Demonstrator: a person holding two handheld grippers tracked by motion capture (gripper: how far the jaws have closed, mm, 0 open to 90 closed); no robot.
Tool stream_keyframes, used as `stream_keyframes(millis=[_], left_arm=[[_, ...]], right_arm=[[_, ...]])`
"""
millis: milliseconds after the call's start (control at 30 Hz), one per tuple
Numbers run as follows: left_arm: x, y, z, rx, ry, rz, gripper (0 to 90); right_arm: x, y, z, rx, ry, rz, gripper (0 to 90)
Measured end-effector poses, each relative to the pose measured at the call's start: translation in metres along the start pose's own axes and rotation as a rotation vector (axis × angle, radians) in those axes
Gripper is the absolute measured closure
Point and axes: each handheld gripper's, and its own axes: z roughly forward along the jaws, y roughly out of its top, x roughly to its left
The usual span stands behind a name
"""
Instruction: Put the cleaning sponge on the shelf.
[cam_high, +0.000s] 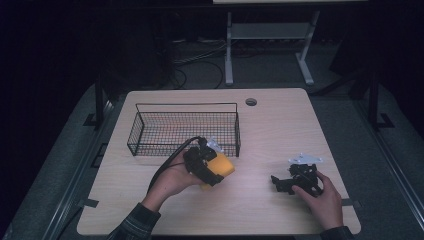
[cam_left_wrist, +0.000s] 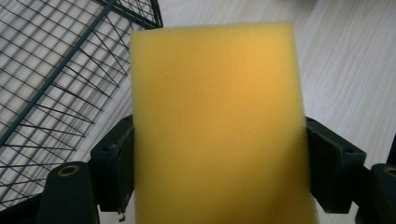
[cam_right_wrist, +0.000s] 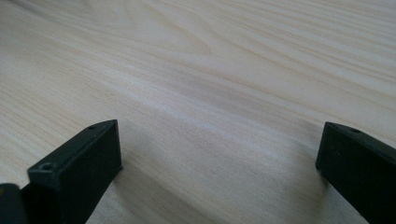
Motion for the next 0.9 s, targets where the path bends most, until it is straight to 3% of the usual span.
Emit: stream_keyframes(millis=[900], left_arm=[[0.046,0.009,-0.021,-0.004,0.087,-0.045,22.5]], right_arm=[[0.000,0.000,0.000,0.000,-0.001,0.001,0.0]])
